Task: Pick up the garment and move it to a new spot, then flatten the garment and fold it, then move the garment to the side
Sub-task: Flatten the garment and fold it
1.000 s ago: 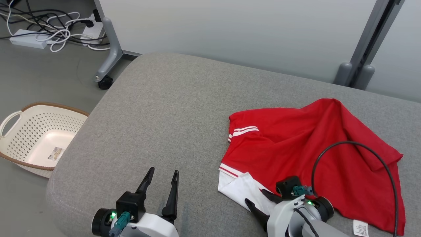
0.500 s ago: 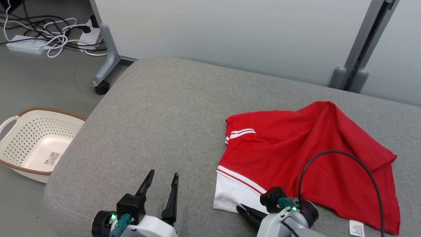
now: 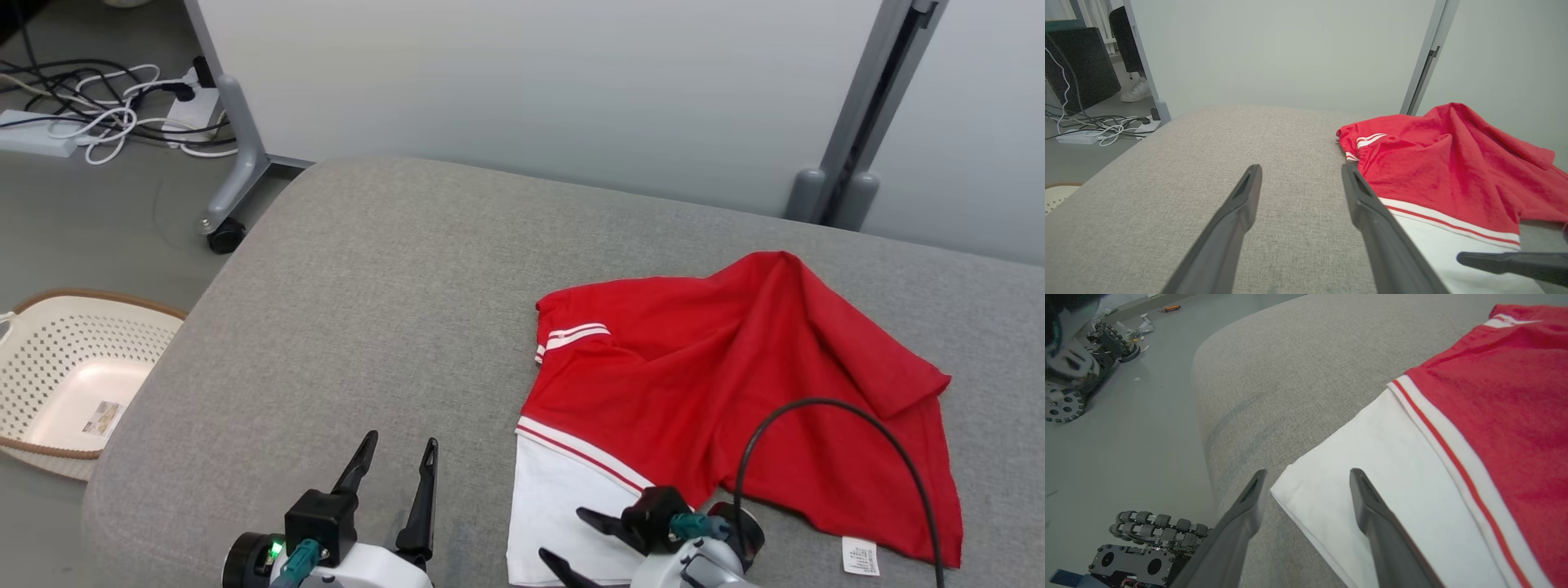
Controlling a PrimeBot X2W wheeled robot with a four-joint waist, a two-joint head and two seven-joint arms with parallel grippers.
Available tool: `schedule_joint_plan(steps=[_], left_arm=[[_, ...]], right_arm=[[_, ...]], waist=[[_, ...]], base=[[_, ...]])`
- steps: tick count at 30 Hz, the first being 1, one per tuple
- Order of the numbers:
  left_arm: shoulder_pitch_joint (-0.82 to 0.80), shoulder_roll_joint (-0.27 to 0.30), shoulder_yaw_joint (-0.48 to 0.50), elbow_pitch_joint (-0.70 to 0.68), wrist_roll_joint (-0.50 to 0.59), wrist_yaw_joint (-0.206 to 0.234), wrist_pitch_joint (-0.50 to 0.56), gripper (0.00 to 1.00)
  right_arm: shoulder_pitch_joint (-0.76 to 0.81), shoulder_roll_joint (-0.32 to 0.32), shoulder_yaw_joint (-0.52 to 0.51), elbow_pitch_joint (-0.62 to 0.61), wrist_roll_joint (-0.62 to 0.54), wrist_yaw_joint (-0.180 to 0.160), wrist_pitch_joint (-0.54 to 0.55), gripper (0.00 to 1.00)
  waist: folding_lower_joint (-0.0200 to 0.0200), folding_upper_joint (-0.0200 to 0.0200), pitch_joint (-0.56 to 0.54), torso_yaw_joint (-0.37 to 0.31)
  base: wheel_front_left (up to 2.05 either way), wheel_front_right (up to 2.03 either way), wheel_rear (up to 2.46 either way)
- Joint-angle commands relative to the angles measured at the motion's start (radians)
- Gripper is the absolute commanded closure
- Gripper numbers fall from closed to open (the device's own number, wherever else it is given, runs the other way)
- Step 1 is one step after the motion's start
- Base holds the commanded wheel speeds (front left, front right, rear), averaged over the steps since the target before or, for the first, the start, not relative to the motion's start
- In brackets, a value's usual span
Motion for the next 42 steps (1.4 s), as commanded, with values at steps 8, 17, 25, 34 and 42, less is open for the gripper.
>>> schedule_joint_plan(steps=[8,17,25,34,42], left_arm=[[0.016,0.004,0.010,-0.014,-0.002,0.007,-0.005,0.00],[0.032,0.005,0.022,-0.022,-0.005,0.011,-0.005,0.00],[0.058,0.006,0.037,-0.033,-0.008,0.011,-0.005,0.00],[0.094,0.008,0.064,-0.060,-0.010,0.005,-0.005,0.00],[0.106,0.007,0.078,-0.079,0.002,0.004,-0.005,0.00]], right_arm=[[0.034,-0.061,-0.285,-0.078,-0.084,0.000,-0.013,0.00],[0.227,-0.057,-0.828,-0.244,-0.368,0.000,-0.013,0.00],[0.419,0.021,-1.145,-0.434,-0.554,0.000,-0.012,0.00],[0.526,0.050,-1.251,-0.557,-0.572,0.000,-0.012,0.00],[0.576,0.050,-1.259,-0.591,-0.528,0.000,-0.012,0.00]], waist=[[0.0000,0.0000,-0.023,-0.093],[0.0000,0.0000,-0.042,-0.176],[0.0000,0.0000,-0.056,-0.217],[0.0000,0.0000,-0.077,-0.240],[0.0000,0.0000,-0.082,-0.247]], base=[[0.00,0.00,0.00],[0.00,0.00,0.00],[0.00,0.00,0.00],[0.00,0.00,0.00],[0.00,0.00,0.00]])
